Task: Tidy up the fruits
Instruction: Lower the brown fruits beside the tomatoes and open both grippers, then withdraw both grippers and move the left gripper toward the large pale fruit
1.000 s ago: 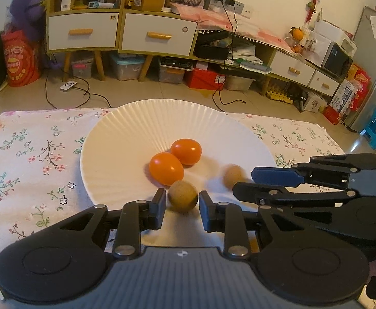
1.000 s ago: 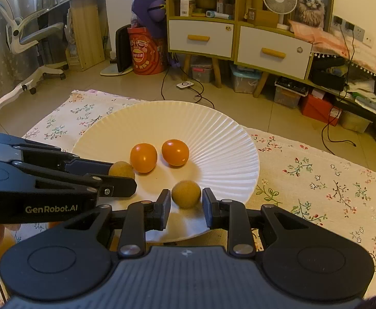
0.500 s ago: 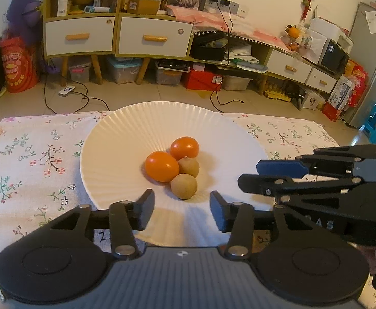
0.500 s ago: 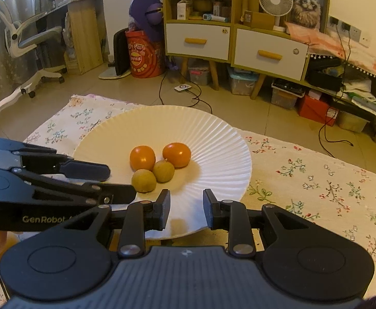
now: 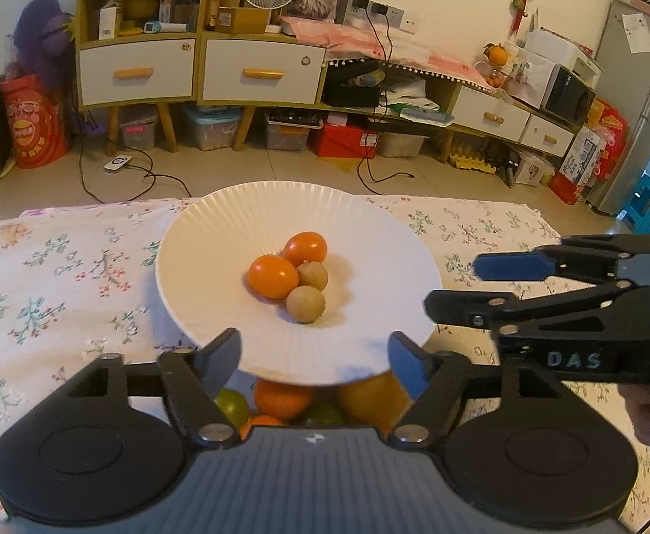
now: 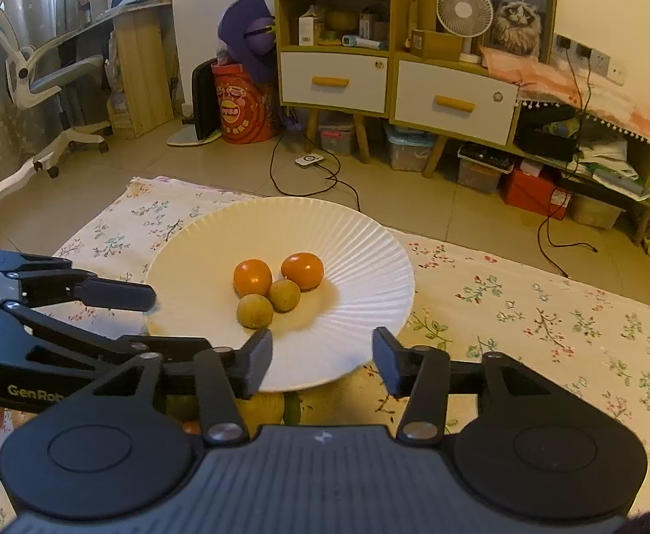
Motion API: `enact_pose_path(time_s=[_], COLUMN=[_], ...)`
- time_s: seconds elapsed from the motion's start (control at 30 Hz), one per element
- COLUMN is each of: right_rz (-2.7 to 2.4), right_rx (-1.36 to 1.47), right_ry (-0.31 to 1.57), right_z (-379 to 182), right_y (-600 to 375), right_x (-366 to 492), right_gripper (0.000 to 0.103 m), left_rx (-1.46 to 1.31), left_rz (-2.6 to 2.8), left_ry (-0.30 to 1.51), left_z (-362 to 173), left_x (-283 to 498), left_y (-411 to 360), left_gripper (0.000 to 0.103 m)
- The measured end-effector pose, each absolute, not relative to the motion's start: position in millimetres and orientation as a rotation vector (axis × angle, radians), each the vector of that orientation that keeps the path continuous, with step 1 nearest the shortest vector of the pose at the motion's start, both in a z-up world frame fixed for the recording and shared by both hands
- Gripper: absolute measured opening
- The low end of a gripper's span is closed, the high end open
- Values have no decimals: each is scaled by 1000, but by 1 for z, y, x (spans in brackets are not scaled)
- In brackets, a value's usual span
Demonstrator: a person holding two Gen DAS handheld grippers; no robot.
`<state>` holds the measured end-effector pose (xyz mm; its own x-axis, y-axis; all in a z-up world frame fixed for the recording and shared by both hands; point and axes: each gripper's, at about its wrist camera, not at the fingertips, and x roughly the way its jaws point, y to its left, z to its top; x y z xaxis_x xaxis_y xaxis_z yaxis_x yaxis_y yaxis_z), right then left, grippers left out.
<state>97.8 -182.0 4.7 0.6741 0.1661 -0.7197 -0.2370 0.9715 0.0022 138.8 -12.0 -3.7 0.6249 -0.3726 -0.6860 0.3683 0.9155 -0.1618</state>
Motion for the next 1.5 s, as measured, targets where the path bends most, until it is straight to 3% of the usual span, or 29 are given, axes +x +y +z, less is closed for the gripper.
enact_pose_path(time_s=[0.27, 0.57, 0.97, 1.5], right_rz=[221, 221, 214, 218], right_rx=[-112, -72, -117, -151], right_ry=[835, 839, 820, 814], right_z=[4, 14, 14, 2], right_y=[-181, -181, -172, -167], right_x=[76, 60, 43, 25], right_gripper=[66, 75, 91, 96], left_rx=[53, 69, 107, 148], left_rz=[-429, -428, -384, -349], left_ry=[795, 797, 786, 824], left_z=[-3, 5, 8, -11], left_x=[118, 97, 76, 50], left_y=[-8, 3, 25, 51], left_gripper=[75, 82, 84, 84])
